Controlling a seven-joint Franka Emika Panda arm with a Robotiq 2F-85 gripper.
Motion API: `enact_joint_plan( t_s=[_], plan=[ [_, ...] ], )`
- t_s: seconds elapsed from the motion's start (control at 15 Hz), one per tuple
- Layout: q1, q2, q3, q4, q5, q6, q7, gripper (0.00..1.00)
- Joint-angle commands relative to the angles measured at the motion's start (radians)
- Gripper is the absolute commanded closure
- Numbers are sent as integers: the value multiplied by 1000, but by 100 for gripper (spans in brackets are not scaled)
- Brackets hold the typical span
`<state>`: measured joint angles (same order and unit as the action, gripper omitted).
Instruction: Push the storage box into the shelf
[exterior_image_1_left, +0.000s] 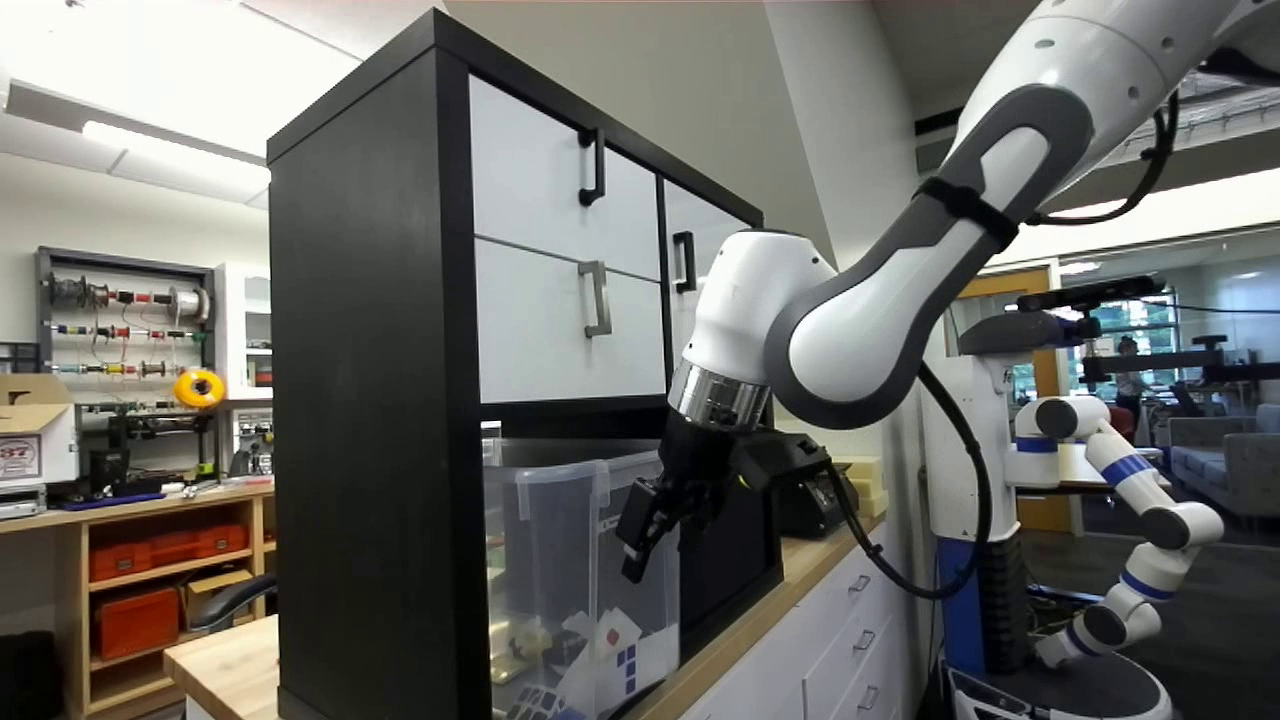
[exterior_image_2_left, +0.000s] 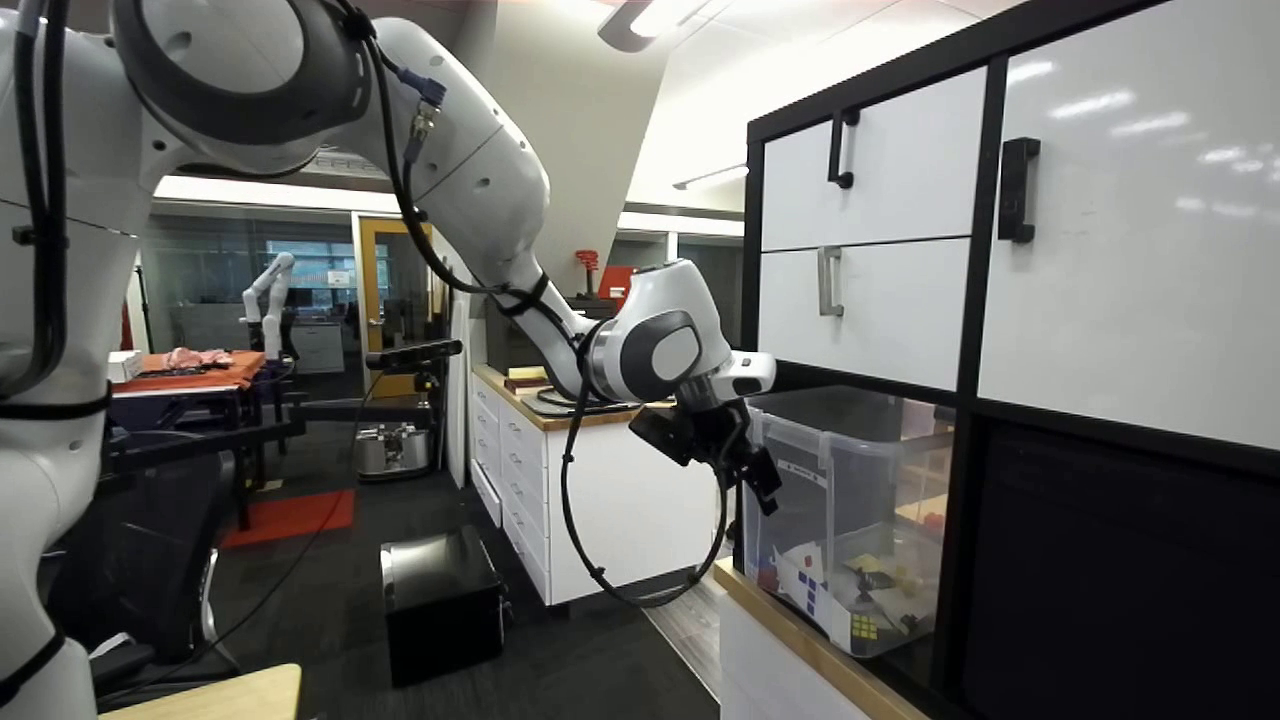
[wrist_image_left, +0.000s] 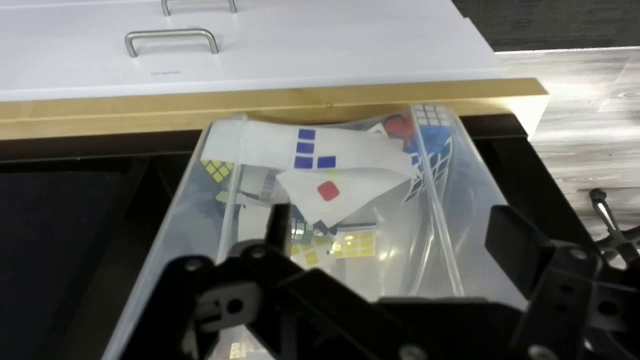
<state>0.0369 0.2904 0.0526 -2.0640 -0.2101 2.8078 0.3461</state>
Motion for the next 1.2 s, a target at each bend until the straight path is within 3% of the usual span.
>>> enact_joint_plan(
  t_s=[0.0, 0.6, 0.8, 0.87, 1.13],
  plan=[
    [25, -145, -6, -120, 87, -109, -69, 0],
    [22, -350, 12, -200, 125, -386, -161, 0],
    [20, -396, 14, -217, 124, -432, -158, 0],
    [17, -331, 15, -173, 104, -394, -141, 0],
    [16, -360, 17, -191, 105, -407, -141, 0]
  ],
)
